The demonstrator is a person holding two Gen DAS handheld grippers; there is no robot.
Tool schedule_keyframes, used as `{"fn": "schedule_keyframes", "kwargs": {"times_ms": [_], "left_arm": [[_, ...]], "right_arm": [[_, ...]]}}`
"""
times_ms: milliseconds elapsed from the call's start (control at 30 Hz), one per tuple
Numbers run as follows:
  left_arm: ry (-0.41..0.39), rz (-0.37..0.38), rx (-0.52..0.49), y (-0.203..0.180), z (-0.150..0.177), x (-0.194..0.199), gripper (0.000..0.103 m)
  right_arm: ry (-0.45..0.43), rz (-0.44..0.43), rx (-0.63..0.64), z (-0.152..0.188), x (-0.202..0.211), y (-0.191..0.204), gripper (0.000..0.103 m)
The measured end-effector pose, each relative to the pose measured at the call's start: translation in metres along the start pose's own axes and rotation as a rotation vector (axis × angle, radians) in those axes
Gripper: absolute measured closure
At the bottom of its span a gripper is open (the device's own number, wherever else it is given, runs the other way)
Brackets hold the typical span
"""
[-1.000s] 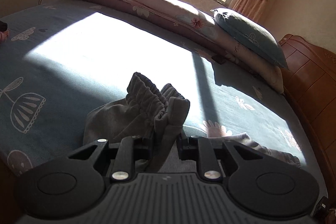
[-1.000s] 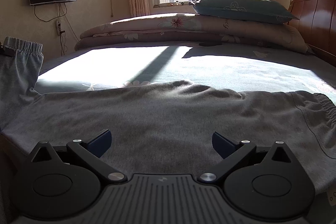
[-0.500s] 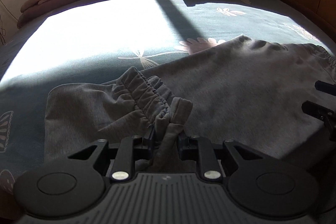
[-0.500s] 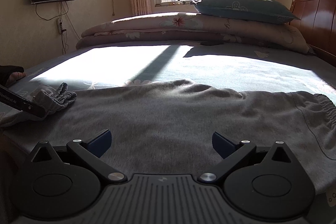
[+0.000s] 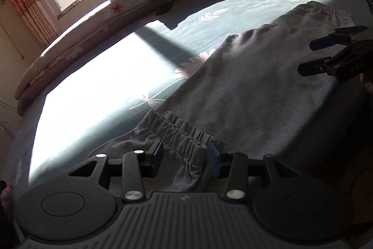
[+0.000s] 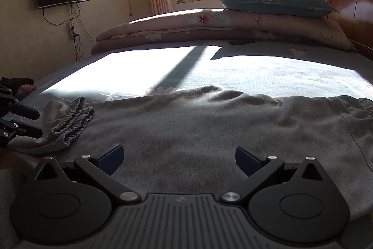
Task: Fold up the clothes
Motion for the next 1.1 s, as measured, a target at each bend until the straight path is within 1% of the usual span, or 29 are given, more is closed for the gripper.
{"fn": "schedule_keyframes", "kwargs": {"times_ms": [67, 167, 233, 300, 367, 433, 533, 633, 700, 767, 867, 933, 1000, 1100], "left_arm": [[-0.004, -0.071, -0.004, 0.020, 0.001, 0.008, 0.048], [0.026, -0.128, 0.014, 0.047, 0.007, 0.013, 0.043], [0.040, -0.146, 0.027, 0.061, 0.012, 0.013, 0.038], [0.055, -0.161, 0.045, 0.070, 0.017, 0.010, 0.034], [0.070, -0.165, 0.061, 0.074, 0.025, 0.006, 0.033], [0.074, -0.160, 0.065, 0.073, 0.035, 0.001, 0.032], [0.069, -0.135, 0.047, 0.064, 0.050, -0.005, 0.031], [0.067, -0.122, 0.023, 0.052, 0.064, -0.013, 0.031], [0.045, -0.116, -0.004, 0.044, 0.070, -0.016, 0.031], [0.012, -0.098, -0.036, 0.036, 0.074, -0.018, 0.031], [-0.021, -0.040, -0.034, 0.034, 0.071, -0.025, 0.031], [-0.022, 0.001, 0.015, 0.040, 0.066, -0.033, 0.031], [-0.017, 0.047, 0.072, 0.046, 0.060, -0.040, 0.031], [-0.010, 0.175, 0.138, 0.043, 0.059, -0.050, 0.030]], "right_arm": [[-0.002, -0.069, -0.084, -0.014, 0.003, -0.002, 0.000], [-0.006, -0.173, -0.209, -0.036, 0.007, -0.004, 0.000], [-0.008, -0.243, -0.292, -0.051, 0.011, -0.006, 0.000], [-0.007, -0.296, -0.330, -0.065, 0.012, -0.002, 0.000], [-0.007, -0.369, -0.359, -0.080, 0.011, 0.007, 0.000], [0.011, -0.446, -0.394, -0.090, 0.004, 0.017, 0.000], [0.074, -0.512, -0.423, -0.096, -0.019, 0.036, 0.000], [0.149, -0.550, -0.463, -0.091, -0.051, 0.053, 0.001], [0.221, -0.593, -0.514, -0.081, -0.077, 0.063, 0.005], [0.280, -0.602, -0.554, -0.071, -0.100, 0.070, 0.006], [0.356, -0.593, -0.585, -0.059, -0.133, 0.079, 0.007], [0.394, -0.572, -0.589, -0.056, -0.152, 0.082, 0.008], [0.405, -0.566, -0.580, -0.059, -0.166, 0.085, 0.014], [0.394, -0.580, -0.533, -0.072, -0.184, 0.095, 0.021]]}}
Point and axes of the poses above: each gripper's, at about its wrist camera, not at the fingertips, and x roughly against the way its jaws point, y to its left, z to its underside, the point moved 5 cm from there along -x, roughly the way its jaws point, and after that the axes turned 5 degrees about -z, right-handed, at the moved point
